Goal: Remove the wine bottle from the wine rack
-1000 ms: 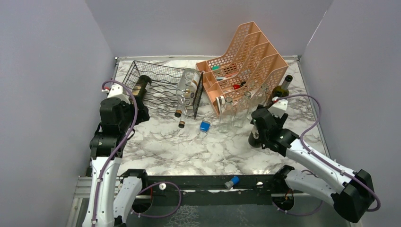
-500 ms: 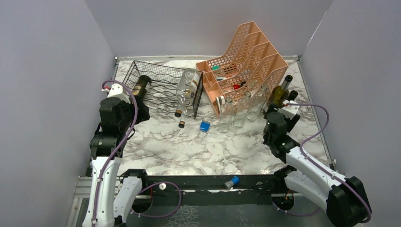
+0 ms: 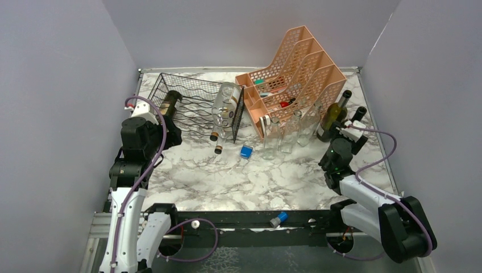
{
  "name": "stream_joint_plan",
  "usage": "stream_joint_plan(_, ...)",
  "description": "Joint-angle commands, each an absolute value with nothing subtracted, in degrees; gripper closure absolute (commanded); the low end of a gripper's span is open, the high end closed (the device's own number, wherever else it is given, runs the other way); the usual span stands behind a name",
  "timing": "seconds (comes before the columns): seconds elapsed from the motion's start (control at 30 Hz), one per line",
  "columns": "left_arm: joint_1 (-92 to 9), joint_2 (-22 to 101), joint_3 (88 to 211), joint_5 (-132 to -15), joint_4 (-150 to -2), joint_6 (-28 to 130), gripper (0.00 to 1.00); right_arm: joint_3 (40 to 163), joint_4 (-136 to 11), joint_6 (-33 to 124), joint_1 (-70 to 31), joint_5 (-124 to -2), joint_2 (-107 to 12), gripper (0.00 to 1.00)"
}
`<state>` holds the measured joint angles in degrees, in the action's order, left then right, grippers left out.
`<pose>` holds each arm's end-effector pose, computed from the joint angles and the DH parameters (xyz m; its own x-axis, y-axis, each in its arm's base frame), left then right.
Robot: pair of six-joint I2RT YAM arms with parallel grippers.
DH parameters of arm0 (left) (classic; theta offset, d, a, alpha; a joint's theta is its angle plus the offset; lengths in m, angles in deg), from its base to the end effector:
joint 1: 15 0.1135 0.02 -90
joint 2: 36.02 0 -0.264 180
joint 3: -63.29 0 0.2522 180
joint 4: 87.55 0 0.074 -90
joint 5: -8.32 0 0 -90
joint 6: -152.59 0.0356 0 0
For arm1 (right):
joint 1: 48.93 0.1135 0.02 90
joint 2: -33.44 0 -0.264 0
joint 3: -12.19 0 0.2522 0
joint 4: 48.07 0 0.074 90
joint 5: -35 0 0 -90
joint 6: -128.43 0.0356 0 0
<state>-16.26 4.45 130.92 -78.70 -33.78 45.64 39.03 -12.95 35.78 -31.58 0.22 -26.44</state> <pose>0.1414 -0.0050 0.3509 -0.4483 -0.2814 -0.8484 -0.0651 0.9569 -0.2829 0.1931 0.0297 0.2078 0.0062 -0.0257 -0.9997 0.6143 0.7889 -0.0164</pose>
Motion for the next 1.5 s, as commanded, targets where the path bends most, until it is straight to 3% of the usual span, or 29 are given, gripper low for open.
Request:
stream_joint_plan(0.0,-16.6,3.9,130.1,-76.9,-35.4,45.2,0.2,40.8,-10.6,41.4,-32.9,-2.5,-24.5,0.43)
stream_joint_plan(0.13,-16.6,3.7,130.2,-76.7,-35.4,45.2,0.2,42.8,-19.4,48.0,-34.5,-3.9,-25.7,0.42)
stream_joint_plan(0.37,-16.6,3.2,130.1,-76.8,-35.4,45.2,0.2,41.8,-20.0,46.8,-34.5,-4.2,-25.1,0.4)
stream_joint_plan(0.73,-16.6,3.6,130.3,-77.3,-35.5,45.6,0.2,45.6,-35.8,49.4,-34.5,-5.9,-21.6,0.0)
stream_joint_plan(1.07,-16.6,3.5,130.6,-77.5,-35.7,46.3,0.2,57.1,-73.4,71.4,-34.5,-5.7,-16.3,0.0)
stream_joint_plan(1.47,-16.6,3.3,130.4,-76.6,-35.9,46.1,0.2,71.5,-104.7,87.5,-34.6,-12.7,-20.5,0.0)
